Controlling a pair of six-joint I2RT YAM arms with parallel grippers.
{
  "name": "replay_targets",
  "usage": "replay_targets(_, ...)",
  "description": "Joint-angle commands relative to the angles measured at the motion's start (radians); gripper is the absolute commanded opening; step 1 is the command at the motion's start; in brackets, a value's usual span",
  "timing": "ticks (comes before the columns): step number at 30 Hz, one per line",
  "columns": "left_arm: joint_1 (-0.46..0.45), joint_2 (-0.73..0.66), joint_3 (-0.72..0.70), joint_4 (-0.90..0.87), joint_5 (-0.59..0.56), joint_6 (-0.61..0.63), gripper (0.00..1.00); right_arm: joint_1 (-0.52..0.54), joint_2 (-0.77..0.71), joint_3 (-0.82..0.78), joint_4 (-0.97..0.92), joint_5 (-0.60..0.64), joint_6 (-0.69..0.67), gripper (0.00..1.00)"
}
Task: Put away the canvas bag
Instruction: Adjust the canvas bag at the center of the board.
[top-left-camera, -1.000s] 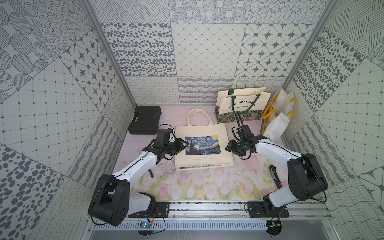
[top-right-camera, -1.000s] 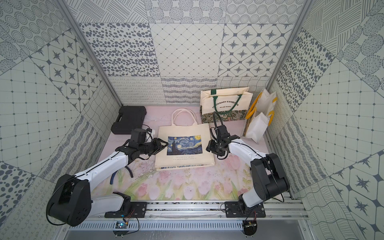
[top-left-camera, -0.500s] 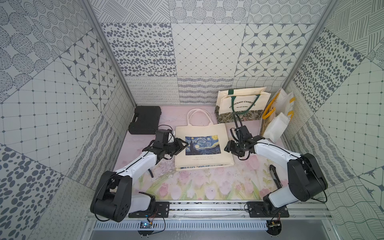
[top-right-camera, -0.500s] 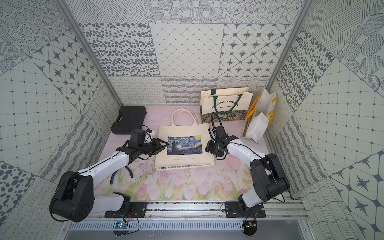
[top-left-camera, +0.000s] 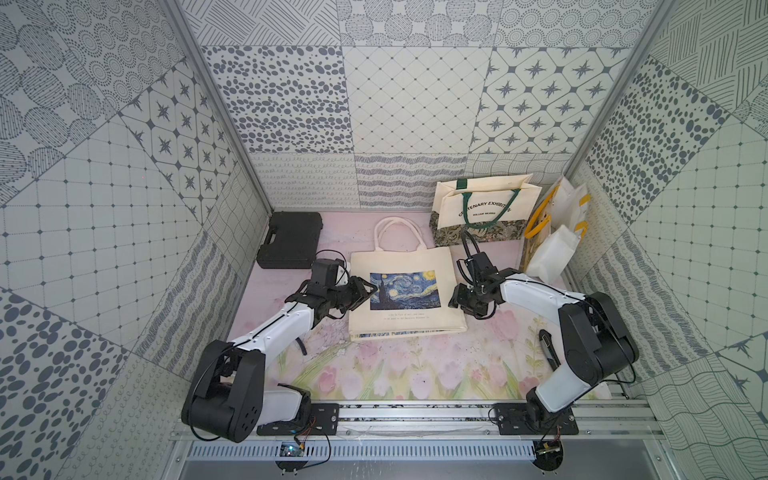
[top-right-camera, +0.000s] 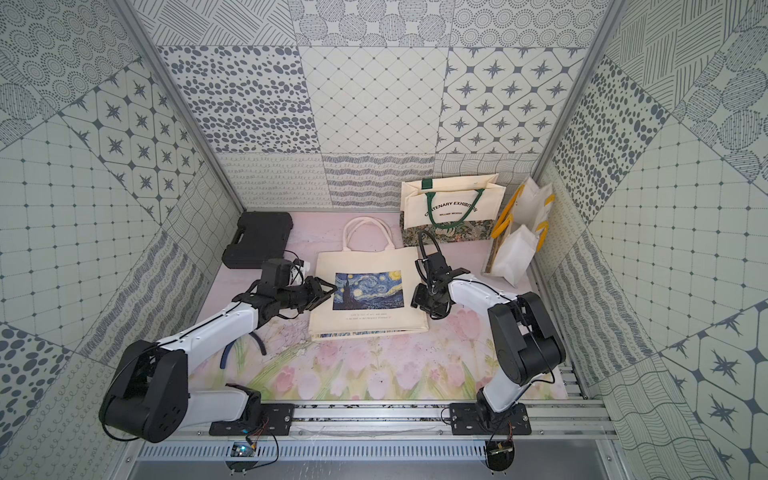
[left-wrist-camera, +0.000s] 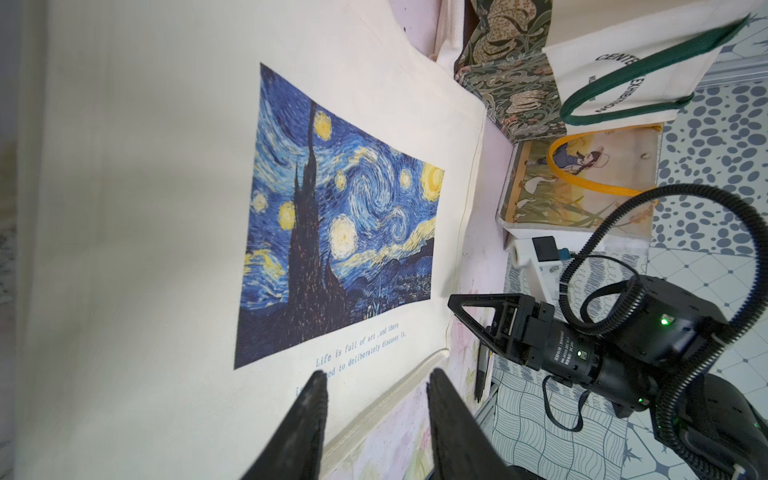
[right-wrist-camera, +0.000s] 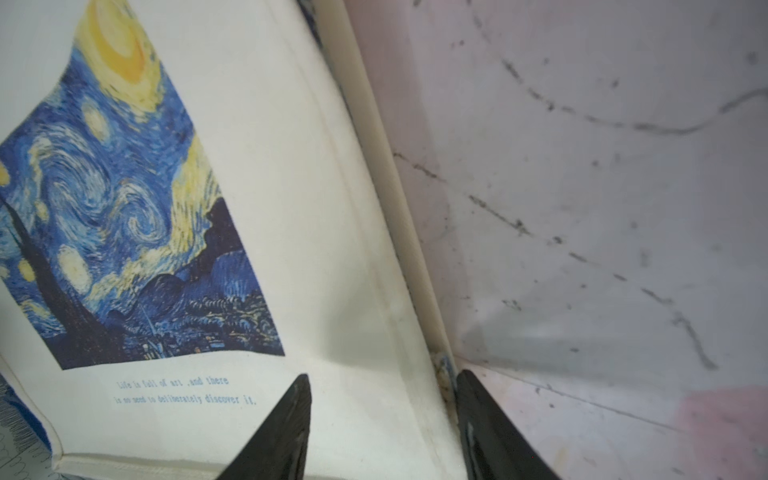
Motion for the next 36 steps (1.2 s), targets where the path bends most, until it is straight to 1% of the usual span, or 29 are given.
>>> replay_targets(1, 0.009, 0.012, 0.01, 0.046, 0.032, -0.001, 0.42, 0.003, -0.005, -0.001, 0.065, -0.066, -0.016, 0.56)
replay_targets(7, 0.008, 0.022, 0.008, 0.049, 0.03, -0.001, 0.42, 0.003, -0.001, -0.021, 0.092, -0.1, -0.008, 0.56)
replay_targets(12, 0.009, 0.043, 0.013, 0.062, 0.05, -0.001, 0.4, 0.003, -0.013, -0.034, 0.102, -0.086, -0.001, 0.56)
replay_targets(17, 0.008, 0.023, 0.001, 0.065, 0.029, -0.001, 0.4, 0.001, -0.013, -0.029, 0.098, -0.089, -0.005, 0.57)
replay_targets(20, 0.009, 0.027, -0.005, 0.075, 0.031, 0.001, 0.39, 0.0, -0.043, -0.039, 0.091, -0.062, 0.002, 0.57)
replay_targets(23, 0.009, 0.034, -0.023, 0.113, 0.038, -0.002, 0.38, 0.0, -0.081, -0.026, 0.067, -0.008, 0.0, 0.57)
replay_targets(27, 0.008, 0.04, -0.044, 0.161, 0.051, -0.003, 0.37, -0.003, -0.096, 0.079, -0.032, 0.073, -0.053, 0.57)
replay_targets(31, 0.008, 0.035, -0.057, 0.176, 0.051, -0.002, 0.36, -0.033, -0.091, 0.245, -0.122, 0.101, -0.064, 0.57)
replay_targets(34, 0.008, 0.04, -0.055, 0.174, 0.055, 0.002, 0.35, -0.063, -0.07, 0.38, -0.154, 0.097, -0.033, 0.58)
replay_targets(36, 0.009, 0.039, -0.054, 0.169, 0.054, 0.002, 0.35, -0.081, -0.055, 0.442, -0.122, 0.084, 0.045, 0.59)
